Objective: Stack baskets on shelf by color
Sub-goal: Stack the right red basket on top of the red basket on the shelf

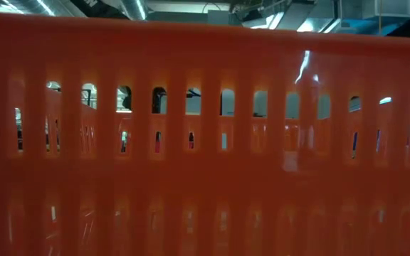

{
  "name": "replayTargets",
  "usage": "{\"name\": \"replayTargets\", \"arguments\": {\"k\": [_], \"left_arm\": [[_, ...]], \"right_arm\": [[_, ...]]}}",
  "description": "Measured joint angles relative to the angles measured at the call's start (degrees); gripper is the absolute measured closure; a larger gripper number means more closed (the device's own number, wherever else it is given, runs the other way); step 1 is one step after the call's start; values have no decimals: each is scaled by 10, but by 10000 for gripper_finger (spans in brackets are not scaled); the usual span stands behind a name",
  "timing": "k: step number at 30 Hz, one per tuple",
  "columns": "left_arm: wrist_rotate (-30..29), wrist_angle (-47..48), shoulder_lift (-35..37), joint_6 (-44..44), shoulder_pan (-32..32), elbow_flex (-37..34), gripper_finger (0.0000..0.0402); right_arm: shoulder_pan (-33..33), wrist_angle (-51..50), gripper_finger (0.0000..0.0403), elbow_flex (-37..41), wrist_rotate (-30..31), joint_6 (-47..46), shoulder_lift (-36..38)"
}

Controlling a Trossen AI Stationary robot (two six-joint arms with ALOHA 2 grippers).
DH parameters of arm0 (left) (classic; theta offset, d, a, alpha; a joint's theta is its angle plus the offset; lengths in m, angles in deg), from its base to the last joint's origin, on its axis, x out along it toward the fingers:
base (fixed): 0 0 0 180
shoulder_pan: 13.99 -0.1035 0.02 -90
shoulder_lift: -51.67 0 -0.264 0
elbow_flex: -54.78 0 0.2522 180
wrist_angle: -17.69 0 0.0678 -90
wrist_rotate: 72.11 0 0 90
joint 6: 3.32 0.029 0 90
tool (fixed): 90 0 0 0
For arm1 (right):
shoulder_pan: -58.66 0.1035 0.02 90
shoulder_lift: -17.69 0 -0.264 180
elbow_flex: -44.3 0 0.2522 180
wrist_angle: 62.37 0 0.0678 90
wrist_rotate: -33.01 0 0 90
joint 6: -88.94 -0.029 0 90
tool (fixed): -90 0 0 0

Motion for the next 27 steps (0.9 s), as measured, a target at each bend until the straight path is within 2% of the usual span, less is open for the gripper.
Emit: {"name": "replayTargets", "arguments": {"k": [12, 16, 18, 22, 27], "left_arm": [[3, -4, -53, 2, -1, -1, 320], [-13, -9, -60, 0, 0, -1, 322], [-25, -11, -60, -5, 2, -1, 333], [-30, 17, -60, -48, 5, 12, 388], [-61, 61, -59, -62, 26, 41, 400]], "right_arm": [[0, 0, 346, 0, 1, 0, 0], [0, 0, 346, 0, 1, -6, 0], [0, 0, 346, 0, 1, -13, 0], [0, 0, 346, 0, 1, -14, 0], [0, 0, 346, 0, 0, -12, 0]]}}
